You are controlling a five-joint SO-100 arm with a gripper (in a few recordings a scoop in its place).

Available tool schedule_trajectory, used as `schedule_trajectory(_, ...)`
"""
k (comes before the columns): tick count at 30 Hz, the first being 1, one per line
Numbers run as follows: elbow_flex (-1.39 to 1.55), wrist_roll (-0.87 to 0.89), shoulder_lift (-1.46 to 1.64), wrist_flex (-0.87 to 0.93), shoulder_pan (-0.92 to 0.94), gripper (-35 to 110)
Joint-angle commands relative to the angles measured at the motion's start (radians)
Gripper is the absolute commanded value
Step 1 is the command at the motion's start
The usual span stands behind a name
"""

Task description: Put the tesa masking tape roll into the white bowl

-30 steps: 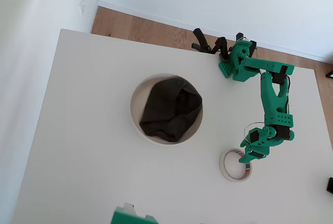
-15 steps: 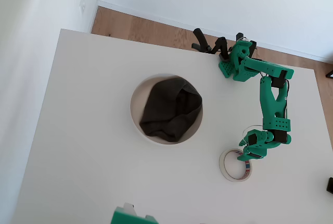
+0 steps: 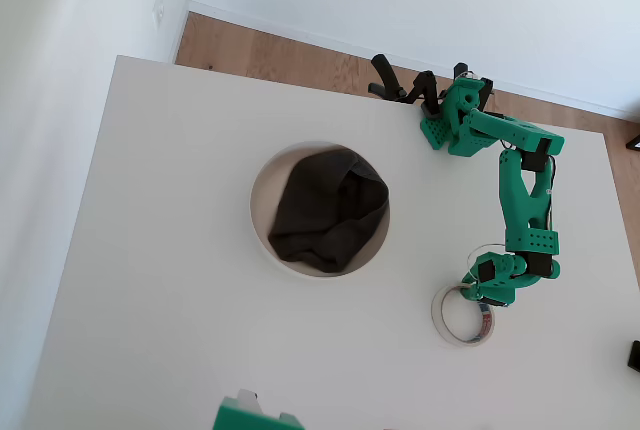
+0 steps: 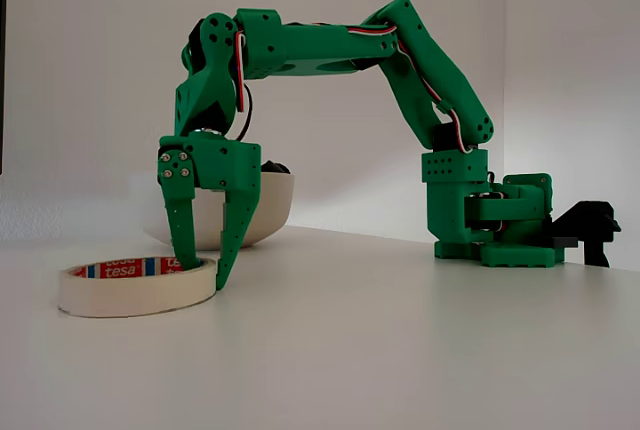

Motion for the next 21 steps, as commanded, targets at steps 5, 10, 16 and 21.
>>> schedule_trajectory(5, -0.034, 0.008, 0.037, -0.008, -0.021, -8)
schedule_trajectory(10, -0.034, 0.005, 0.038, -0.014, -0.017, -8)
schedule_trajectory(16, -0.034, 0.006, 0.077, -0.02, -0.021, -8)
schedule_trajectory(21, -0.034, 0.005, 0.204, 0.005, -0.037, -8)
